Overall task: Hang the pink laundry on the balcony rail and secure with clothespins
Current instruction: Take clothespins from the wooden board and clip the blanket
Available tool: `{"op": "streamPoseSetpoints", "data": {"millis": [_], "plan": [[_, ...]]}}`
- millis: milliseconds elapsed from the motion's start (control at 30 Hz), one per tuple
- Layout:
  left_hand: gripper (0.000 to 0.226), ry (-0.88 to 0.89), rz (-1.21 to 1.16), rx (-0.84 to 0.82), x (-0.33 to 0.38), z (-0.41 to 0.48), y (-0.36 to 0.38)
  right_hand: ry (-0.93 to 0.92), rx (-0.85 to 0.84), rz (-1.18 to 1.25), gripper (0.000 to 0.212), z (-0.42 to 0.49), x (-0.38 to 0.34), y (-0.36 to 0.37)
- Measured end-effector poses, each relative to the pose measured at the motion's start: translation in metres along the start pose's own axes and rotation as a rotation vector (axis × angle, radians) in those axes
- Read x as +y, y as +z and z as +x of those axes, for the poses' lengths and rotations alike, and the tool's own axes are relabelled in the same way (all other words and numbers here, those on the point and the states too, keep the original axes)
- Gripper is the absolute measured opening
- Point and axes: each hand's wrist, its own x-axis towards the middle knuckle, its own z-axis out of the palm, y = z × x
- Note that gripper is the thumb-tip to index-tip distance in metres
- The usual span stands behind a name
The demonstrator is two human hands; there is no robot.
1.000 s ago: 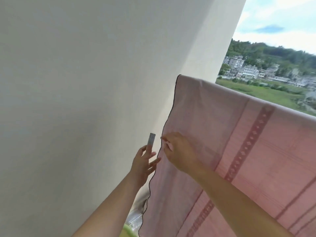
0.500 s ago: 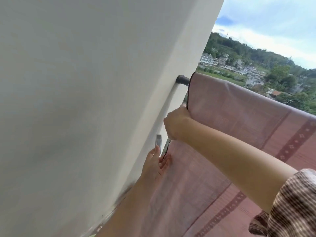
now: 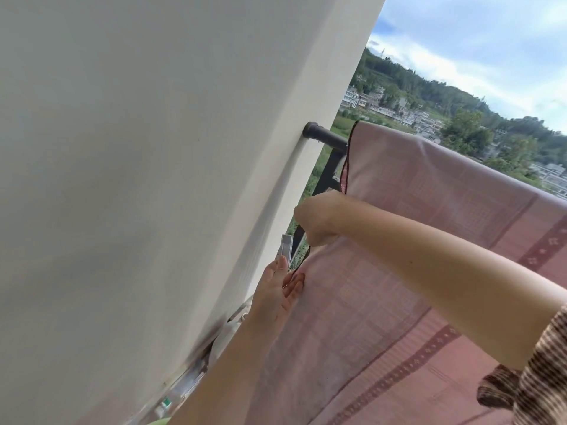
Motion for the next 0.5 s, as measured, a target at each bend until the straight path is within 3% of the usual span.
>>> {"op": "streamPoseSetpoints", "data": {"millis": [100,233,500], "plan": [[0.028,0.049,0.098,-0.027,0.003,-0.002,-0.003,-0.067,0.198,-0.149,0.035,-0.014,-0.003,0.012],[0.033,0.180,0.372,0.004,0.019,-0.005,-0.019,-0.110,0.386,-0.283,0.025,-0.021,0.000,0.032],[0.034,0.413,0.732,-0.072,0.054,0.002,-0.023,-0.183,0.507,-0.215,0.030,-0.027,0.007,0.041]]}}
